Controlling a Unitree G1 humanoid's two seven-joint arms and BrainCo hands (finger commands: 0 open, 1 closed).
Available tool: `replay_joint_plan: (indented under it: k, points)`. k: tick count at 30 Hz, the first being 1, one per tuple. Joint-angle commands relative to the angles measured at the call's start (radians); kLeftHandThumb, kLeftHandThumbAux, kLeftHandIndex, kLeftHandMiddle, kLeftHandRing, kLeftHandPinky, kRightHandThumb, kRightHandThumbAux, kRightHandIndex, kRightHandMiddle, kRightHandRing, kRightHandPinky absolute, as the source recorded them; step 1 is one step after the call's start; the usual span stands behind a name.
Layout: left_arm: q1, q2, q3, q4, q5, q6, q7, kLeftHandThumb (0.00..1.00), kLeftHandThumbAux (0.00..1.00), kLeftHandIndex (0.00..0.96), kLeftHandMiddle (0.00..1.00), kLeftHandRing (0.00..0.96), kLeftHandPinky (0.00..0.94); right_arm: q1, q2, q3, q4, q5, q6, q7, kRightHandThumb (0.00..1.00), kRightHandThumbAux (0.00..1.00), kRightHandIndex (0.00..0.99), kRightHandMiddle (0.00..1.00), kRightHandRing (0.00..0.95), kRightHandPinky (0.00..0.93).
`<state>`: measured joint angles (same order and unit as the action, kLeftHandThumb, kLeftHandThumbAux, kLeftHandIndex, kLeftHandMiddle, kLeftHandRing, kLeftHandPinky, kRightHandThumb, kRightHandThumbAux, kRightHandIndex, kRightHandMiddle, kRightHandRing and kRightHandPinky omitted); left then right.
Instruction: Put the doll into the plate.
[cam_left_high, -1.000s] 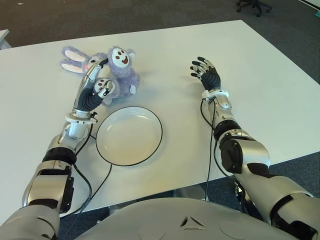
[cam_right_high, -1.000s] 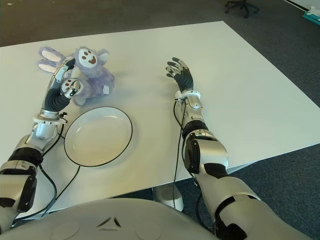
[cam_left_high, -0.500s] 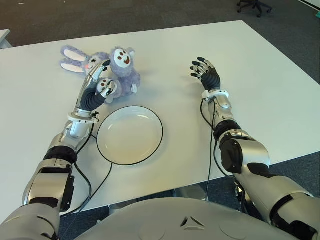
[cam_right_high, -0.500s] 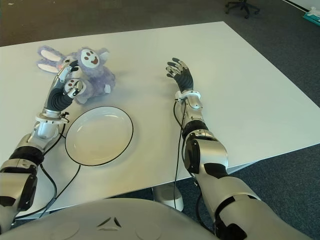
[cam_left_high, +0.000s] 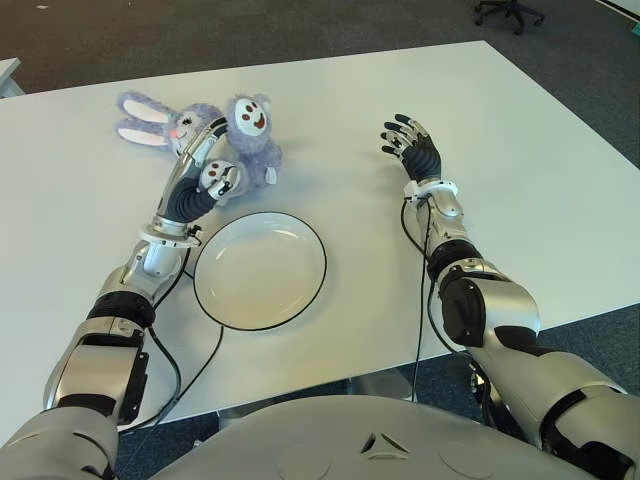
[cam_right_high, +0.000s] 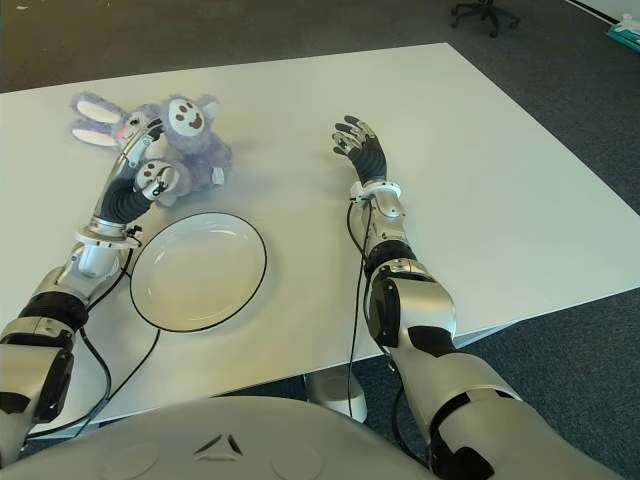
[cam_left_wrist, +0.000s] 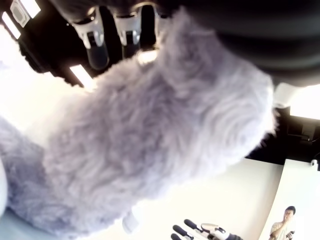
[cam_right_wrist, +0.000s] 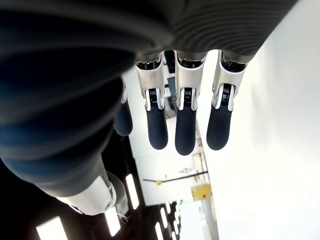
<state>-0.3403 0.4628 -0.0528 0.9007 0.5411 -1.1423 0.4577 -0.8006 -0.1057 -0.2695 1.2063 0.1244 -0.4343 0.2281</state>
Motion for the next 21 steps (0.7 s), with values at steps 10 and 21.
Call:
replay_joint_plan:
  k: [10, 21]
  points:
    - [0.315, -0.094, -0.18, 0.078, 0.202, 0.14, 0.216, 0.493, 0.222, 0.0, 0.0, 0.005, 0.059, -0.003, 0.014, -0.007, 0.016, 0.018, 0.045, -0.002, 0.483, 0.755, 0.171, 0.257, 0.272, 0.304]
    - [0.323, -0.069, -0.234, 0.02, 0.276, 0.192, 0.347, 0.483, 0.253, 0.0, 0.0, 0.011, 0.104, 0.0, 0.015, -0.006, 0.015, 0.018, 0.046, -0.002, 0.485, 0.757, 0.171, 0.257, 0.274, 0.308]
